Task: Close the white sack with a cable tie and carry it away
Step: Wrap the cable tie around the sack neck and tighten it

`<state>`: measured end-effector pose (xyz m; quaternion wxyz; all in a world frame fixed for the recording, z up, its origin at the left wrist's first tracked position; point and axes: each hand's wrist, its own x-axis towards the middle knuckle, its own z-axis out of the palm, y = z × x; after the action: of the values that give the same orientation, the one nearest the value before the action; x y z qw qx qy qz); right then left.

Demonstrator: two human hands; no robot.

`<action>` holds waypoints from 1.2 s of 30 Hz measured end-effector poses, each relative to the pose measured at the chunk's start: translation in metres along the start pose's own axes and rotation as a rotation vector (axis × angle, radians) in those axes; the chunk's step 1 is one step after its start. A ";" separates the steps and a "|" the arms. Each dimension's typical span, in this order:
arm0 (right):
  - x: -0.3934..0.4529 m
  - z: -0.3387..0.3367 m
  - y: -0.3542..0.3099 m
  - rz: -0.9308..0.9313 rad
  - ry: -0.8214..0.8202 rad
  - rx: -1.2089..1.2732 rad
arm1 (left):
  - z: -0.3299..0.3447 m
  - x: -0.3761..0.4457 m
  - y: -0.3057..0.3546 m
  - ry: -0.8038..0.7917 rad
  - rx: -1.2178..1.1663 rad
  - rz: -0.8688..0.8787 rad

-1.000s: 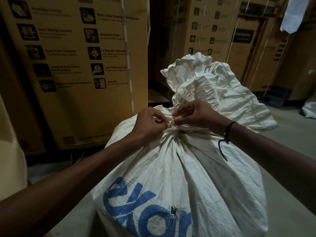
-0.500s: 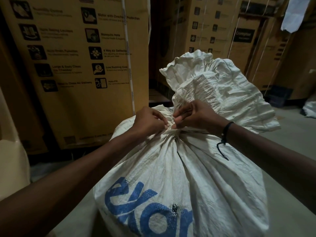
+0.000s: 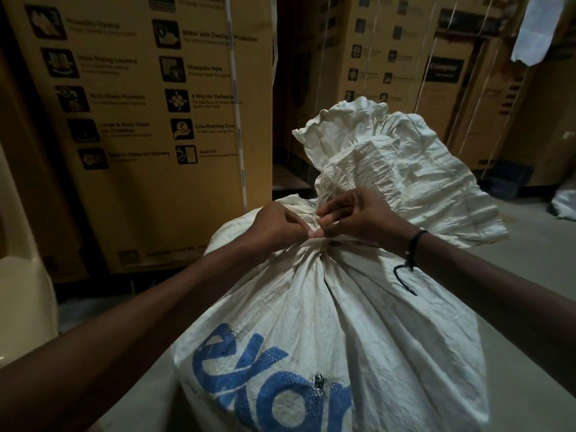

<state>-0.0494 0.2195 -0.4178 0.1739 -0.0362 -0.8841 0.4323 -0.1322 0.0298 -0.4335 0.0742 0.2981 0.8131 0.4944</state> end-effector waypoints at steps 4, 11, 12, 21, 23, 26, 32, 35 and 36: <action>-0.003 0.002 -0.005 -0.132 -0.081 -0.227 | 0.000 0.005 0.002 -0.026 0.107 0.045; -0.005 0.005 -0.012 -0.279 -0.082 -0.504 | -0.021 0.019 0.007 -0.272 0.229 -0.006; -0.006 0.005 -0.014 -0.292 -0.094 -0.523 | -0.023 0.022 0.006 -0.296 0.239 -0.016; -0.005 0.005 -0.015 -0.326 -0.164 -0.615 | -0.037 0.036 -0.001 -0.448 0.184 -0.037; -0.004 0.006 -0.012 -0.327 -0.151 -0.593 | -0.037 0.038 -0.002 -0.474 0.161 -0.052; -0.007 0.005 -0.006 -0.341 -0.094 -0.539 | -0.036 0.039 -0.002 -0.486 0.168 -0.062; -0.014 0.001 -0.004 -0.432 0.018 -0.481 | -0.035 0.037 0.007 -0.454 0.164 -0.058; -0.015 -0.010 -0.009 -0.480 0.051 -0.472 | -0.040 0.037 0.016 -0.406 0.112 -0.060; -0.015 -0.014 -0.010 -0.502 0.066 -0.487 | -0.041 0.038 0.019 -0.381 0.083 -0.058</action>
<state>-0.0299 0.2202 -0.4064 0.2896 0.1279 -0.9364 0.1513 -0.1721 0.0261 -0.3907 0.2288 0.3657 0.8122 0.3928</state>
